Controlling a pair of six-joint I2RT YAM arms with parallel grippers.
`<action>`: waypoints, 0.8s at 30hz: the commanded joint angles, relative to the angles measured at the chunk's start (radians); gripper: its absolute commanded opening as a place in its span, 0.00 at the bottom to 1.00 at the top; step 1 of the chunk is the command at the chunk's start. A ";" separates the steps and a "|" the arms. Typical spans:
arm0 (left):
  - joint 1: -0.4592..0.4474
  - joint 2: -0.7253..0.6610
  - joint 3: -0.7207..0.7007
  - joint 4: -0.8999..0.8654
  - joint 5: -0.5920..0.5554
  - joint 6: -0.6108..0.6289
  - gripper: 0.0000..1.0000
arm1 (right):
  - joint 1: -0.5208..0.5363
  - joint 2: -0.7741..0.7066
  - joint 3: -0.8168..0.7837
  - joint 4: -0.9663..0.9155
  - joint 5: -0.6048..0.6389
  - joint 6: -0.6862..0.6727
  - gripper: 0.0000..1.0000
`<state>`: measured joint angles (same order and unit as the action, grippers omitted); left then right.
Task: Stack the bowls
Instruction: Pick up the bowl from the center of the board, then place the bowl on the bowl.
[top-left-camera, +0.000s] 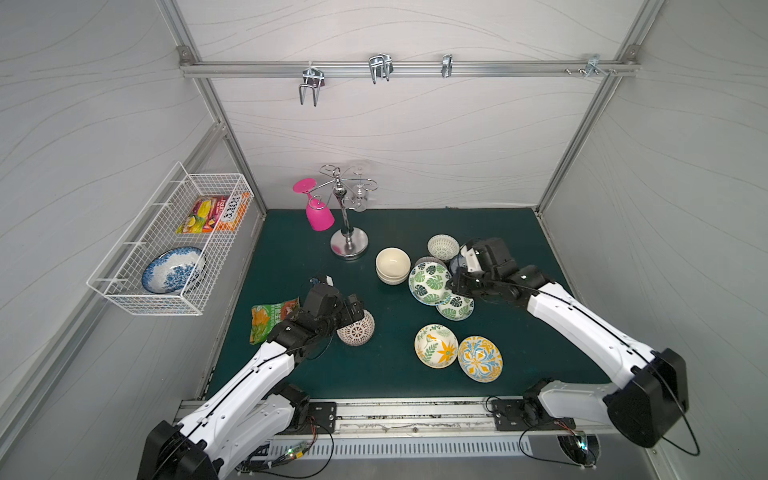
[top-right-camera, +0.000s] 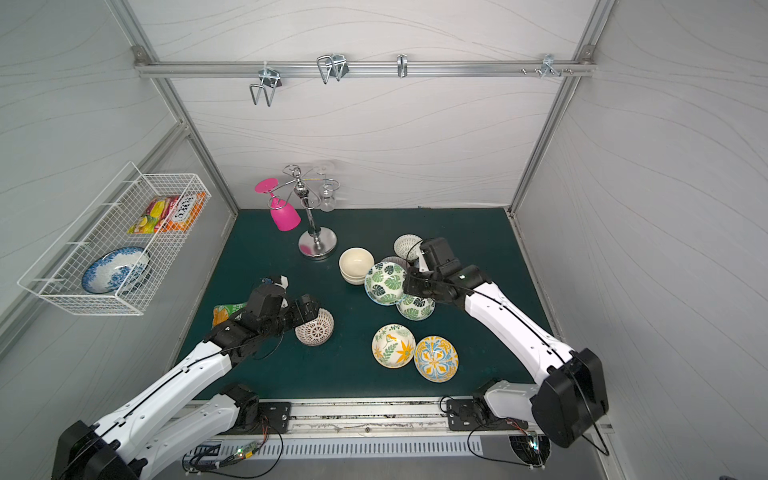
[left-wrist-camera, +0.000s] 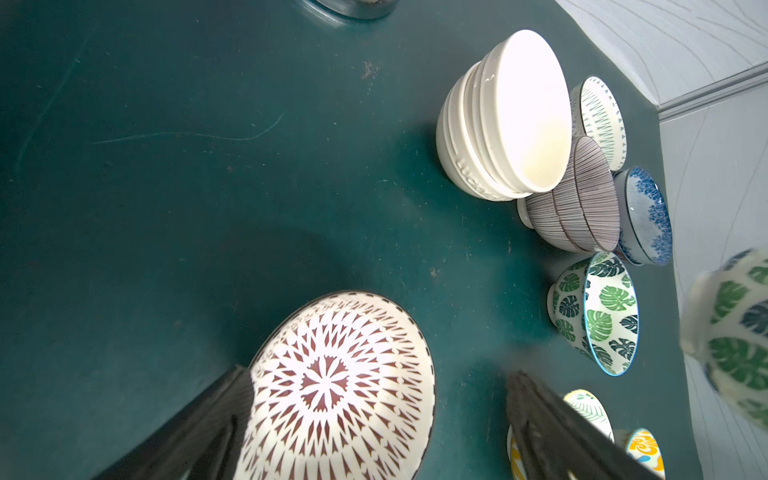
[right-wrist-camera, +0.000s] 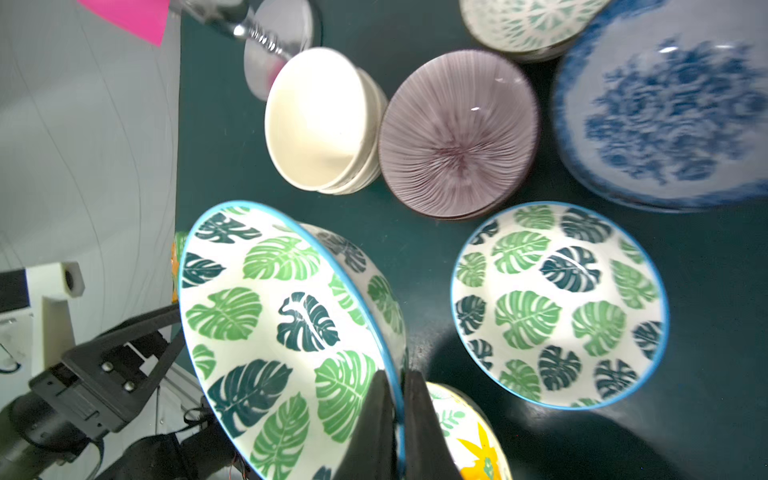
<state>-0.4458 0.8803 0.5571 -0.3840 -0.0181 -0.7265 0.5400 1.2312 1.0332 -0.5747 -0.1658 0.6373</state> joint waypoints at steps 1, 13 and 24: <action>0.004 0.003 0.052 0.027 -0.001 0.004 1.00 | -0.099 -0.063 -0.061 -0.031 -0.094 -0.004 0.00; 0.004 0.015 0.055 0.041 0.006 0.012 1.00 | -0.268 -0.059 -0.252 0.060 -0.174 -0.038 0.00; 0.004 0.028 0.056 0.059 0.012 0.019 1.00 | -0.270 0.047 -0.236 0.095 -0.106 -0.061 0.00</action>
<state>-0.4458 0.9062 0.5591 -0.3737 -0.0128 -0.7254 0.2752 1.2636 0.7692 -0.5220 -0.2848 0.5976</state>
